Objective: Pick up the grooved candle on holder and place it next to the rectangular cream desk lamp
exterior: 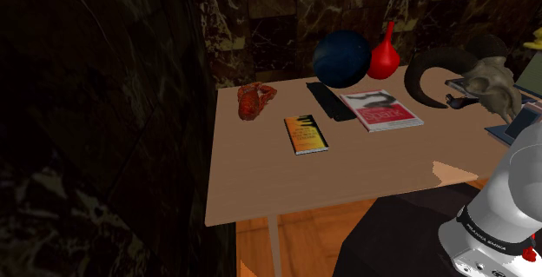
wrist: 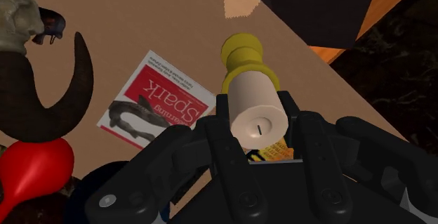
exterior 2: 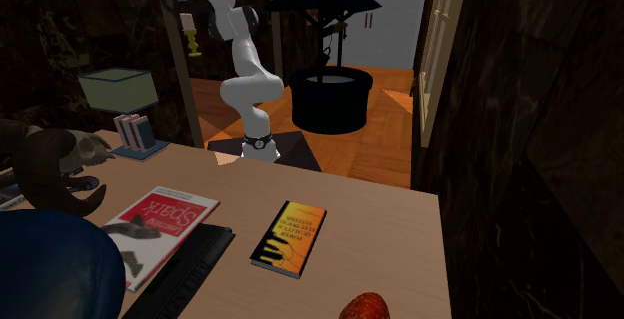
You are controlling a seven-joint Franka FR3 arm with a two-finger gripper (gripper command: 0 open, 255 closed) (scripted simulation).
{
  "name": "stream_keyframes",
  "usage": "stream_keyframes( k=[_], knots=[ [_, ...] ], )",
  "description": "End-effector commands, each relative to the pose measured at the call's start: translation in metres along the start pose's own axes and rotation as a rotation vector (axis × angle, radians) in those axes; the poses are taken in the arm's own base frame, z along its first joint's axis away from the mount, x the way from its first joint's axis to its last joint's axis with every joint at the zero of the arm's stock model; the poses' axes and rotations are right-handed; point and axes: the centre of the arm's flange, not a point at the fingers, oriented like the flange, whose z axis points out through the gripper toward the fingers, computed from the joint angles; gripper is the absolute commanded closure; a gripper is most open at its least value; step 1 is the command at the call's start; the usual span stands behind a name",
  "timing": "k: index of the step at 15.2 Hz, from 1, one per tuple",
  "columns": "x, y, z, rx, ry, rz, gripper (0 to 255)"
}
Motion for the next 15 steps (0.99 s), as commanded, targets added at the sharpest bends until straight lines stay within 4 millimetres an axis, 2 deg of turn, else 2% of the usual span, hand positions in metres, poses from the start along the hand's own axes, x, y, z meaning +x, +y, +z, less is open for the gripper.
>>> stream_keyframes(
  k=[1,14,15],
  knots=[
    [-0.020,0.017,-0.003,0.000,-0.001,0.000,255],
    [-0.154,0.129,-0.022,0.000,-0.001,0.000,255],
    [-0.155,0.130,-0.017,0.000,-0.001,0.000,255]
  ],
)
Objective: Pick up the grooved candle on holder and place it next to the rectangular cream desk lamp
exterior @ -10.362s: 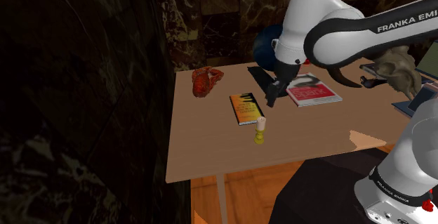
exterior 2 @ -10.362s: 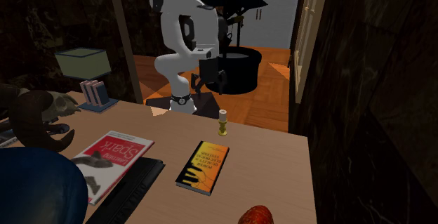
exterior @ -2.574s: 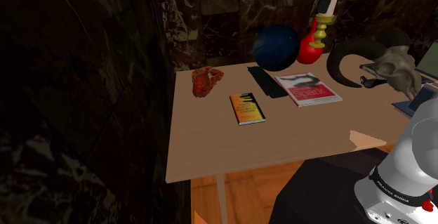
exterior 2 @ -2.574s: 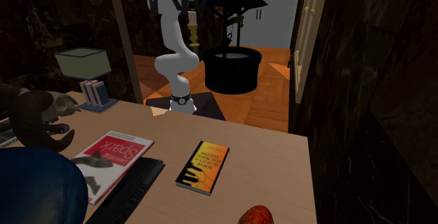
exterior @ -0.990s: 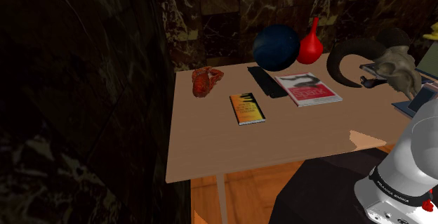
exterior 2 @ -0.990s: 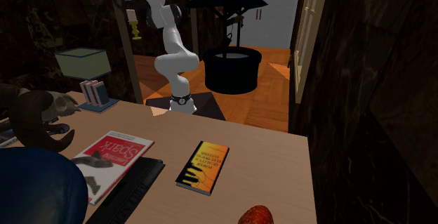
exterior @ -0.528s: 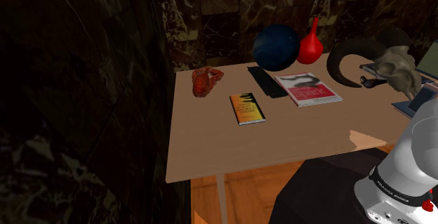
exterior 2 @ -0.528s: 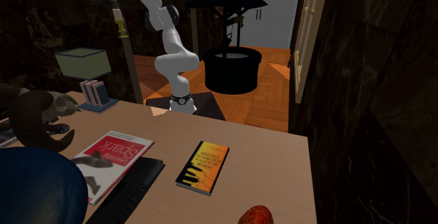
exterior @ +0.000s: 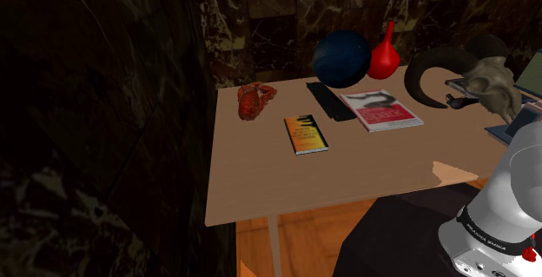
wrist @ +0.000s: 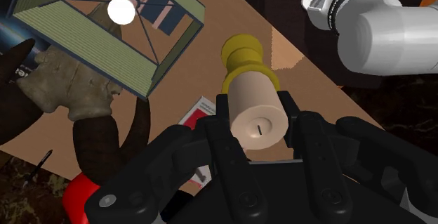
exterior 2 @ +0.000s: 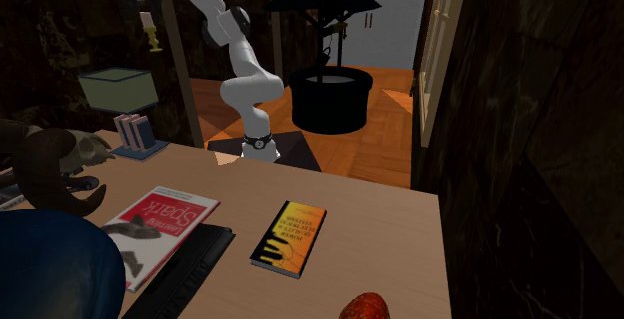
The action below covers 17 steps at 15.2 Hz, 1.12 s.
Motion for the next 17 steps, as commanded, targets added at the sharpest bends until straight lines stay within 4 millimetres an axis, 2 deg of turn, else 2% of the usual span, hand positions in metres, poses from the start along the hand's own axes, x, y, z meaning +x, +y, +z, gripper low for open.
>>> stream_keyframes(
  k=[1,17],
  knots=[
    [-0.008,0.008,0.009,0.000,-0.001,0.000,255],
    [-0.018,0.011,0.093,0.000,-0.001,0.000,255]
  ],
)
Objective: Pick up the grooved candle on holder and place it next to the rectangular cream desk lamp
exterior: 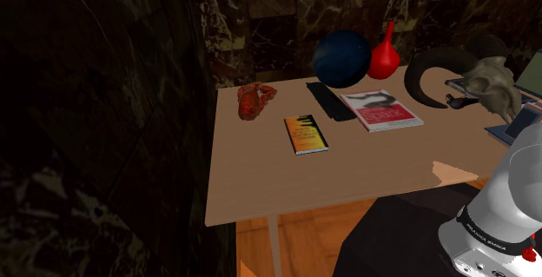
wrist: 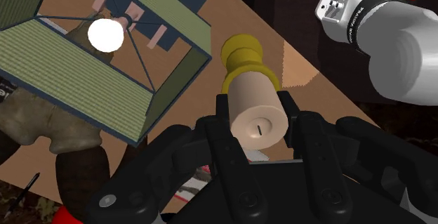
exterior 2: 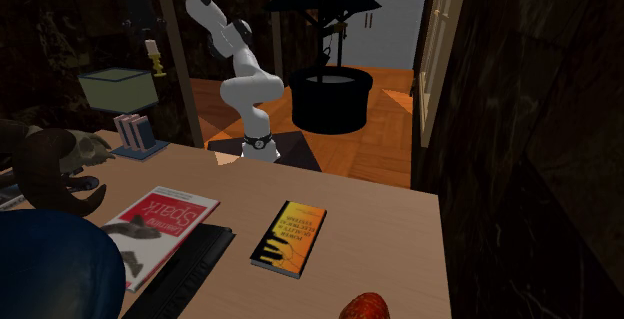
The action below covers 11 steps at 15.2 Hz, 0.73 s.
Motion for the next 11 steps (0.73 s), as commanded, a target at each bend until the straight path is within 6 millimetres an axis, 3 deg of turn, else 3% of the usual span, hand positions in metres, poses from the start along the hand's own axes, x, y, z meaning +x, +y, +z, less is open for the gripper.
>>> stream_keyframes(
  k=[1,11],
  knots=[
    [-0.001,0.000,0.011,0.000,0.000,0.000,255],
    [-0.007,0.001,0.063,0.000,0.000,0.000,255]
  ],
)
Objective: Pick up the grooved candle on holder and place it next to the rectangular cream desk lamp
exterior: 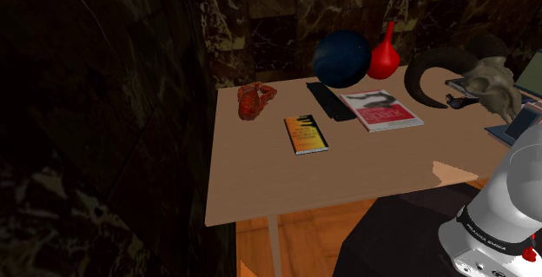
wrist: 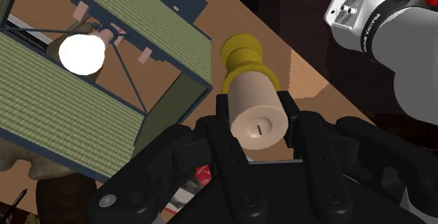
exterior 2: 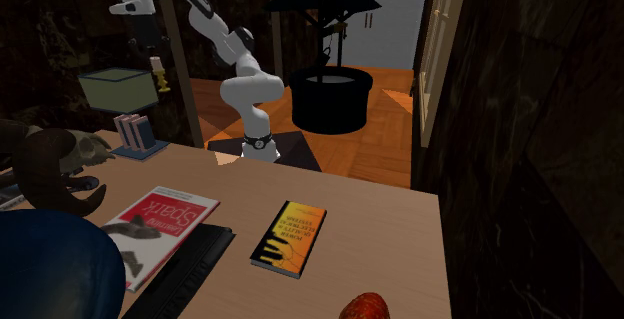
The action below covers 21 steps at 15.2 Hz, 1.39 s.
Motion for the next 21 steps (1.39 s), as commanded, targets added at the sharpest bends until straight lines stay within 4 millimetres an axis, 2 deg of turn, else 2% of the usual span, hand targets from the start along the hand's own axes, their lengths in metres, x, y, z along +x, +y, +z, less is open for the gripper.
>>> stream_keyframes(
  k=[1,21],
  knots=[
    [-0.001,0.000,0.011,0.000,0.000,0.000,255],
    [-0.013,0.003,0.116,0.000,0.000,0.000,255]
  ],
)
